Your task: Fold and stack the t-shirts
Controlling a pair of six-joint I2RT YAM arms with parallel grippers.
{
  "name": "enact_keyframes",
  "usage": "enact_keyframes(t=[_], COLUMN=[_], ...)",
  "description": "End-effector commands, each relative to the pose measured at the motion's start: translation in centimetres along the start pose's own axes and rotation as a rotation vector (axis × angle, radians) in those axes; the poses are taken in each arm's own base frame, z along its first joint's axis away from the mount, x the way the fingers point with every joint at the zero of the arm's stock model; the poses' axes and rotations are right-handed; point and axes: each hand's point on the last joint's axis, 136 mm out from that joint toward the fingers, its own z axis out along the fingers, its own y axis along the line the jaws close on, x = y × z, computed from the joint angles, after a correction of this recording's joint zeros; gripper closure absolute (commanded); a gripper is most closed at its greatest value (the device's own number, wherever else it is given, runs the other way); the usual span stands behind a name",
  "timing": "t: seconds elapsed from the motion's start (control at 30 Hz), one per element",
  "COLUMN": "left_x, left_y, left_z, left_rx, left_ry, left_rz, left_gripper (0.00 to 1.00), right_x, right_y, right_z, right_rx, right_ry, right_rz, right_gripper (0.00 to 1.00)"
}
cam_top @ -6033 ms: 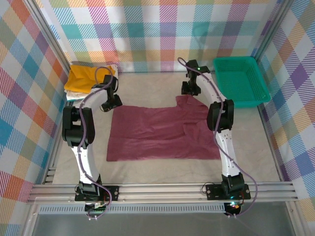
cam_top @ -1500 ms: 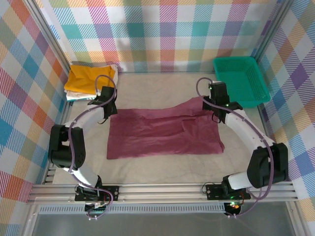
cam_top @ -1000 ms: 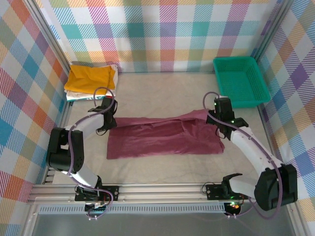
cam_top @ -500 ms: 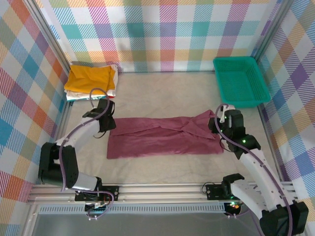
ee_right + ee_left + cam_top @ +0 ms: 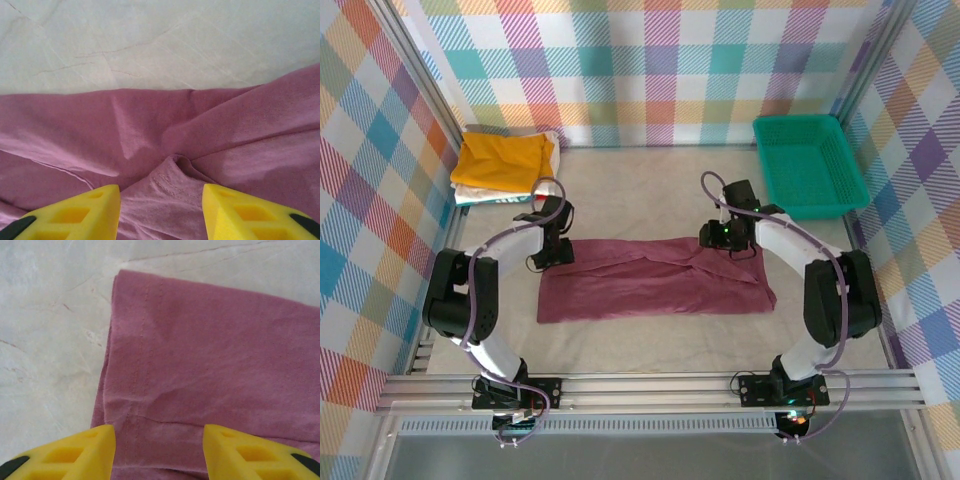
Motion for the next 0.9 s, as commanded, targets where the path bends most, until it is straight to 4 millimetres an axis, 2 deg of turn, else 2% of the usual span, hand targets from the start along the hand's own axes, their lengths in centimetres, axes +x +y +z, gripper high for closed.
enact_keyframes(t=[0.0, 0.17, 0.3, 0.4, 0.5, 0.6, 0.63, 0.7, 0.8, 0.87], left_x=[1.2, 1.2, 1.5, 1.2, 0.9, 0.5, 0.4, 0.3, 0.1, 0.1], left_y=[1.1, 1.1, 1.1, 1.2, 1.5, 2.2, 2.5, 2.7, 2.9, 2.9], left_z=[0.7, 2.0, 3.4, 3.1, 2.2, 1.3, 1.1, 0.7, 0.4, 0.5], left_rx=[-0.001, -0.019, -0.014, -0.019, -0.029, -0.063, -0.078, -0.094, -0.106, -0.107], left_ry=[0.072, 0.092, 0.117, 0.107, 0.085, 0.072, 0.073, 0.073, 0.070, 0.067], left_rz=[-0.058, -0.042, -0.051, -0.056, -0.059, -0.056, -0.053, -0.044, -0.035, -0.032], left_gripper=[0.50, 0.53, 0.60, 0.78, 0.86, 0.88, 0.85, 0.65, 0.66, 0.78], right_x=[0.2, 1.1, 1.3, 1.2, 1.0, 1.1, 1.1, 1.3, 1.4, 1.4], right_y=[0.8, 0.4, 0.4, 0.2, 0.0, -0.4, -0.6, -0.8, -0.8, -0.7], right_z=[0.3, 1.9, 2.6, 2.6, 2.4, 2.3, 2.3, 2.5, 2.7, 2.9], right_rx=[-0.035, -0.037, -0.039, -0.030, -0.016, 0.010, 0.020, 0.030, 0.029, 0.019], right_ry=[0.043, 0.081, 0.096, 0.088, 0.080, 0.080, 0.082, 0.090, 0.099, 0.099], right_rz=[0.001, 0.010, 0.015, 0.017, 0.014, 0.013, 0.014, 0.015, 0.022, 0.021], right_gripper=[0.52, 0.53, 0.53, 0.53, 0.53, 0.53, 0.53, 0.53, 0.54, 0.56])
